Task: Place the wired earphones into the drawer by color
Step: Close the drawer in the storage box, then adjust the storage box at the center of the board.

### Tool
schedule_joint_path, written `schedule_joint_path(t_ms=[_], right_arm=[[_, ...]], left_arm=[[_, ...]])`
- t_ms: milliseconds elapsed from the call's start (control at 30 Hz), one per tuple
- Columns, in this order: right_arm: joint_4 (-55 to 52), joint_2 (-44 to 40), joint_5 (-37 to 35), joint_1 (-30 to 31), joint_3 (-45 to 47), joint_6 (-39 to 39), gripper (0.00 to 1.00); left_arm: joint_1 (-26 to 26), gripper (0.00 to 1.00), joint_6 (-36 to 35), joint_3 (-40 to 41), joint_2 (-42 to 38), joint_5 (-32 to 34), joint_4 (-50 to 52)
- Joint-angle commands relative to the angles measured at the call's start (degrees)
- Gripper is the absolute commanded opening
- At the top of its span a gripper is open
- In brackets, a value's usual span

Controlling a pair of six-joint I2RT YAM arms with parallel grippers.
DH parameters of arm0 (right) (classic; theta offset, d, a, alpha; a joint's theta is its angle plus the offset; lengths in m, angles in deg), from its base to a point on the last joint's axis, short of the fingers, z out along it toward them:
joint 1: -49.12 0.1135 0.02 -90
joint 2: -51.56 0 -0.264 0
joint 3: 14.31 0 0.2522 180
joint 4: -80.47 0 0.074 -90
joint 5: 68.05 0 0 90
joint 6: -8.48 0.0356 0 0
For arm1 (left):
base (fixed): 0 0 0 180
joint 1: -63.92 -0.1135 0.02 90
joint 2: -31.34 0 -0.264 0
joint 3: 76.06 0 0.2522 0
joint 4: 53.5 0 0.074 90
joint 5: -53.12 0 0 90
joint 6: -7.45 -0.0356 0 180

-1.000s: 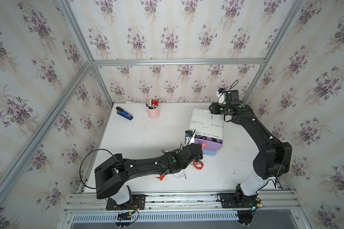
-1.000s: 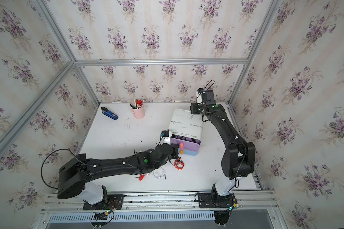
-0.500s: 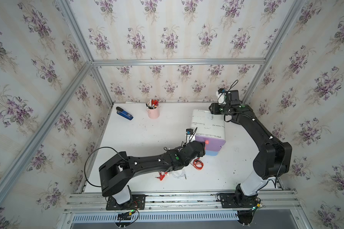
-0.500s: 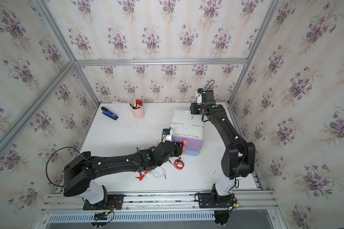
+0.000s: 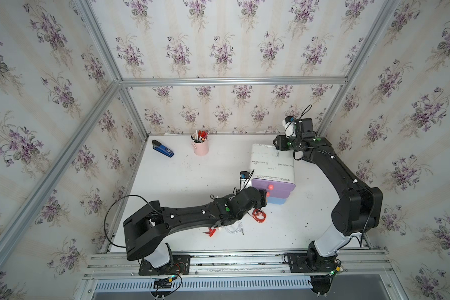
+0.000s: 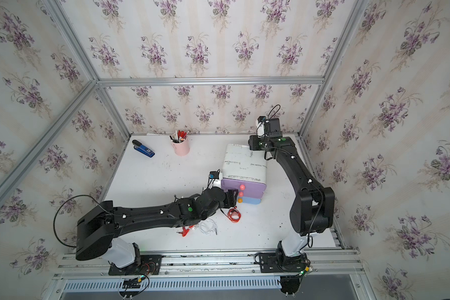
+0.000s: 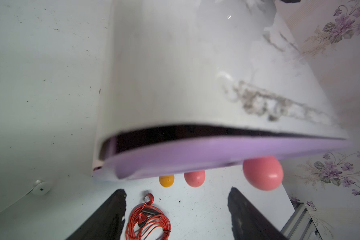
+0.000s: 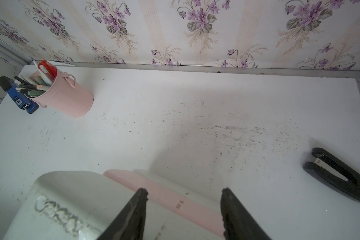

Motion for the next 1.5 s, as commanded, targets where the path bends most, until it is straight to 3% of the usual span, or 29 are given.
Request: schedule_joint_path(t_ms=[0,433,900,1467], right_arm=[[-5.16,-0.23,-0.05,0.12,0.4,-0.03,0.59],[-5.45,-1.75,0.51,0.03,-1.04,0.25,0.6],[-4.96,-1.82,2.0,0.03,-0.04,0.77,0.6],[-8.05,-2.66,3.68,0.0,-0.82,2.44,0.6]], left_arm=[[-0.04,0.8,1.89,1.19,-0.69,-0.57,-1.4],[-0.1,0.9,2.08,1.8,-4.35,-1.01,-2.23],[-1.26,0.96,-0.63,-8.58,2.81,2.74,9.11],[-5.6,1.0,-0.59,-4.55,-0.03,-1.17,7.64]])
